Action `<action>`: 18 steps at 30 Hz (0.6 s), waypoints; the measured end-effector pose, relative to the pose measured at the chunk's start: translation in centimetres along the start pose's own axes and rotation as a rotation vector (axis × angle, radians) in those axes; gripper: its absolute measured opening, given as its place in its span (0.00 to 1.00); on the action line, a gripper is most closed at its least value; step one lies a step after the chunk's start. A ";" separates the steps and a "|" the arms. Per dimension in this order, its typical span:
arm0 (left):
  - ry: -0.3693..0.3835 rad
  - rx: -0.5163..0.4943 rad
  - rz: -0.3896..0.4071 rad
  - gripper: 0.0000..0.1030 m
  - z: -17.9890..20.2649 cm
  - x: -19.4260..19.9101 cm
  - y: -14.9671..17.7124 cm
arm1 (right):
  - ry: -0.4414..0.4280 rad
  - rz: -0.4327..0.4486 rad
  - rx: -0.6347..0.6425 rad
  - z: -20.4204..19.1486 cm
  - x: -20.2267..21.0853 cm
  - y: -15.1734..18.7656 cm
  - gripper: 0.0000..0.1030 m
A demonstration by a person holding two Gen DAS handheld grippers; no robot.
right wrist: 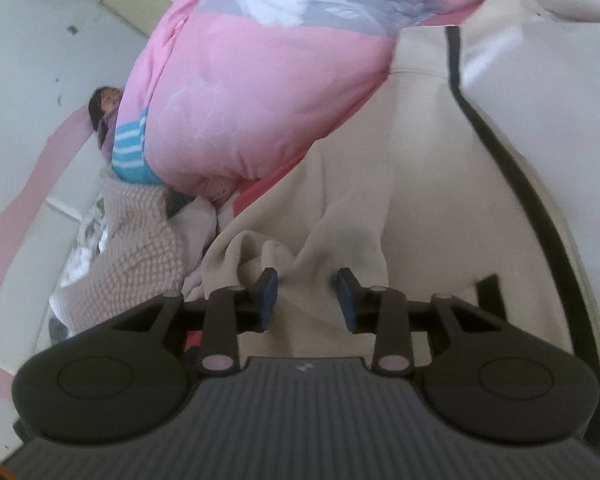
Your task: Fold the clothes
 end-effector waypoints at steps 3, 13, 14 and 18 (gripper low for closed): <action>0.029 -0.008 -0.044 0.71 1.2 -0.8 1.1 | -0.031 0.039 0.020 0.0 1.4 -0.2 0.31; -0.016 -0.092 -0.110 0.45 2.8 -4.1 3.2 | -0.017 0.010 -0.043 3.4 0.7 -0.1 0.41; -0.023 -0.093 -0.108 0.42 2.8 -4.3 3.2 | -0.026 -0.004 -0.053 3.5 0.1 -0.1 0.42; -0.030 -0.064 -0.091 0.06 2.2 -4.5 2.5 | -0.063 -0.055 -0.087 3.6 -2.1 0.3 0.44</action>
Point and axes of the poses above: each gripper's, at about its wrist camera, not at the fingertips, and x roughly against the way its jaws point, z to its right, y to its underside, the point moved 9 cm from there along -x, roughly the way its jaws point, and after that the axes turned 12 degrees about x, right-handed, at the moved point
